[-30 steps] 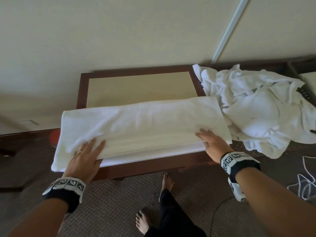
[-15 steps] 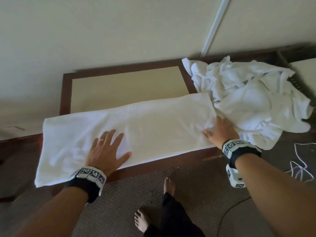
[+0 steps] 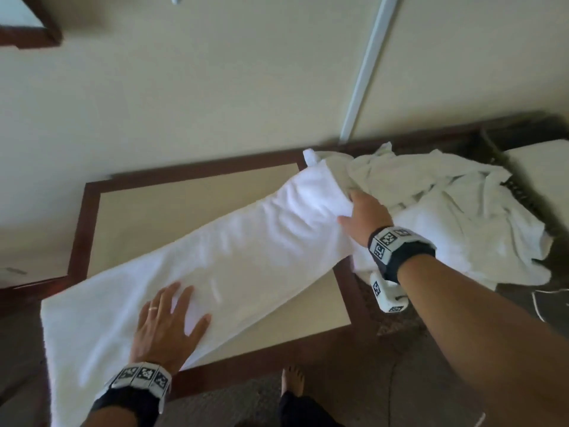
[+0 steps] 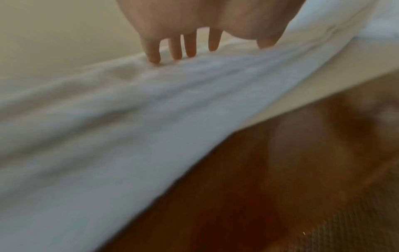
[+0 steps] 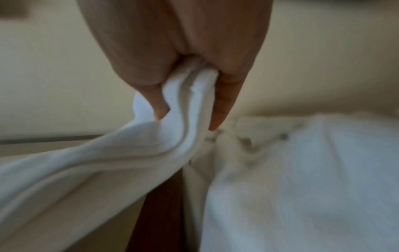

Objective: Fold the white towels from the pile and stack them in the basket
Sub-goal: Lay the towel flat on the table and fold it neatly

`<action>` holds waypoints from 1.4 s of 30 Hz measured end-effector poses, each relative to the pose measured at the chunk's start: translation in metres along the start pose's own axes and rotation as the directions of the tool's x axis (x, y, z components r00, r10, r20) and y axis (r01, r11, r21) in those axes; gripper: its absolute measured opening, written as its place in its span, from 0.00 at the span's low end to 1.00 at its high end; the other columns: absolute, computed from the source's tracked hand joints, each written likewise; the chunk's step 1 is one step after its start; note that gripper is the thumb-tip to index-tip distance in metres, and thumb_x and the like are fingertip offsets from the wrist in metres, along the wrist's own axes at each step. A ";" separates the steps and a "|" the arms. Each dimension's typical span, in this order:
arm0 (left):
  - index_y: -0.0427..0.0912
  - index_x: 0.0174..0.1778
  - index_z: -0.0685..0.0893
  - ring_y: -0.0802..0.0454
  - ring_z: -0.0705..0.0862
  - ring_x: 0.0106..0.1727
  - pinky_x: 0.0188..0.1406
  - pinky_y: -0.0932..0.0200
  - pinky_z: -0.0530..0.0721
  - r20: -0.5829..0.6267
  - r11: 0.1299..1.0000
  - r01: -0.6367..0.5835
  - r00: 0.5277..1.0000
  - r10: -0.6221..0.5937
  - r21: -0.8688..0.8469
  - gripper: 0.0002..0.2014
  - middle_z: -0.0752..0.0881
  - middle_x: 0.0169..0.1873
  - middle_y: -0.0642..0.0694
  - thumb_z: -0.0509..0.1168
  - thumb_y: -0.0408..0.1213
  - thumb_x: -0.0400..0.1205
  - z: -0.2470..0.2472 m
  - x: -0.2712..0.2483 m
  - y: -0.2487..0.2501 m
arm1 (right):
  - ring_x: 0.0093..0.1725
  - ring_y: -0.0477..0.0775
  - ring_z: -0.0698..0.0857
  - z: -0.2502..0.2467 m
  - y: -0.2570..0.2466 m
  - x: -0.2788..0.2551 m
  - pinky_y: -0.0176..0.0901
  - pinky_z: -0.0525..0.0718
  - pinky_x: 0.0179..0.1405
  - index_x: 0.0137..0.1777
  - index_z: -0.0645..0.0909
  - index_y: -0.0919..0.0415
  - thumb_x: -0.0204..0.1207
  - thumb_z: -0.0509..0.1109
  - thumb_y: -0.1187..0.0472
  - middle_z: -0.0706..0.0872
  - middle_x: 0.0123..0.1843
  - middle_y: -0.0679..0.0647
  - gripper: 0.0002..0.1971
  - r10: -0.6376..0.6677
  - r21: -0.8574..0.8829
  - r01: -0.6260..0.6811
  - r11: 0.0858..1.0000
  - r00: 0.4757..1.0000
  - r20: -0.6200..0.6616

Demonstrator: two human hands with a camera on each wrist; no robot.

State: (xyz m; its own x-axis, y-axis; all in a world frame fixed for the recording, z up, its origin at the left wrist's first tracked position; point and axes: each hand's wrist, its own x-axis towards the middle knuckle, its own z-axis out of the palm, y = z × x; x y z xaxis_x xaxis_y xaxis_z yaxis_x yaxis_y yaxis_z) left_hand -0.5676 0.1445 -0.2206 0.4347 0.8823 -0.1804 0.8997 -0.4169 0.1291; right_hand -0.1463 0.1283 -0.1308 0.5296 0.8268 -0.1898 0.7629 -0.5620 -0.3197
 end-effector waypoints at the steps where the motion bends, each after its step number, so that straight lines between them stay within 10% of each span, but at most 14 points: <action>1: 0.44 0.74 0.80 0.33 0.78 0.72 0.69 0.32 0.79 0.024 1.000 0.027 0.999 -0.027 -0.001 0.38 0.78 0.74 0.38 0.52 0.69 0.78 -0.003 0.005 0.002 | 0.64 0.69 0.82 -0.017 -0.009 0.011 0.56 0.79 0.60 0.69 0.71 0.59 0.79 0.71 0.56 0.80 0.68 0.59 0.22 -0.029 -0.037 0.026 0.999 0.997 -0.075; 9: 0.47 0.63 0.90 0.40 0.90 0.58 0.48 0.42 0.90 0.128 0.997 -0.056 0.990 0.064 -0.061 0.32 0.88 0.65 0.44 0.55 0.63 0.75 -0.018 0.038 0.023 | 0.48 0.75 0.85 -0.094 -0.052 0.061 0.56 0.75 0.35 0.61 0.73 0.62 0.75 0.69 0.69 0.80 0.57 0.64 0.16 -0.183 -0.197 0.104 0.975 0.877 -0.445; 15: 0.45 0.62 0.87 0.46 0.87 0.49 0.52 0.50 0.85 -0.124 0.830 0.092 0.974 -0.190 -0.550 0.13 0.86 0.60 0.48 0.72 0.42 0.82 -0.050 0.066 0.027 | 0.31 0.68 0.82 -0.041 -0.084 0.002 0.48 0.75 0.22 0.50 0.76 0.63 0.59 0.74 0.75 0.81 0.43 0.62 0.20 -0.546 -0.294 0.464 0.836 0.762 -0.350; 20: 0.37 0.57 0.87 0.42 0.84 0.42 0.41 0.51 0.81 -0.319 0.779 0.012 0.908 -0.271 -0.627 0.11 0.85 0.49 0.42 0.72 0.27 0.79 -0.058 0.057 -0.024 | 0.29 0.57 0.79 0.058 -0.119 -0.092 0.44 0.70 0.16 0.51 0.70 0.56 0.59 0.77 0.69 0.79 0.42 0.53 0.24 -0.654 -0.290 0.612 0.736 0.753 -0.069; 24: 0.41 0.54 0.87 0.44 0.83 0.42 0.40 0.50 0.85 -0.431 0.893 -0.221 0.902 0.035 -0.391 0.14 0.84 0.47 0.45 0.64 0.42 0.77 -0.055 0.041 -0.055 | 0.34 0.55 0.82 0.127 -0.127 -0.148 0.43 0.71 0.22 0.49 0.81 0.55 0.53 0.81 0.61 0.84 0.46 0.52 0.22 -0.610 -0.324 0.627 0.708 0.775 0.167; 32: 0.49 0.63 0.80 0.42 0.87 0.52 0.46 0.44 0.87 -0.061 0.823 -0.562 0.821 0.567 0.086 0.30 0.84 0.56 0.46 0.70 0.60 0.69 -0.040 0.053 -0.003 | 0.45 0.62 0.82 0.098 -0.114 -0.131 0.54 0.85 0.37 0.55 0.79 0.59 0.62 0.81 0.62 0.81 0.51 0.57 0.21 -0.303 -0.365 0.282 0.887 0.953 0.001; 36: 0.44 0.60 0.82 0.36 0.86 0.48 0.42 0.43 0.85 -0.065 0.791 -0.585 0.795 0.603 0.178 0.32 0.85 0.53 0.40 0.81 0.45 0.60 -0.045 0.073 0.020 | 0.42 0.60 0.80 0.074 -0.108 -0.137 0.52 0.80 0.34 0.46 0.76 0.58 0.58 0.83 0.62 0.79 0.45 0.56 0.21 -0.319 -0.345 0.269 0.899 0.943 -0.094; 42: 0.43 0.54 0.85 0.40 0.86 0.40 0.34 0.47 0.86 -0.178 0.596 -0.754 0.570 0.802 0.275 0.14 0.85 0.45 0.44 0.64 0.30 0.73 -0.048 0.073 -0.016 | 0.44 0.60 0.80 0.097 -0.090 -0.168 0.53 0.79 0.37 0.48 0.78 0.56 0.58 0.77 0.69 0.80 0.50 0.56 0.19 -0.376 -0.447 0.331 0.831 0.927 -0.013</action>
State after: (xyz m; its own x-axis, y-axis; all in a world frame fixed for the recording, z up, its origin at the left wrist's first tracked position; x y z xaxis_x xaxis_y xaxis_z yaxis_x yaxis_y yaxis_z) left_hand -0.5520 0.2260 -0.1885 0.9627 0.2068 0.1743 0.2192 -0.9741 -0.0551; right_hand -0.3393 0.0426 -0.1601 0.2087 0.9770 -0.0438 0.9751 -0.2044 0.0860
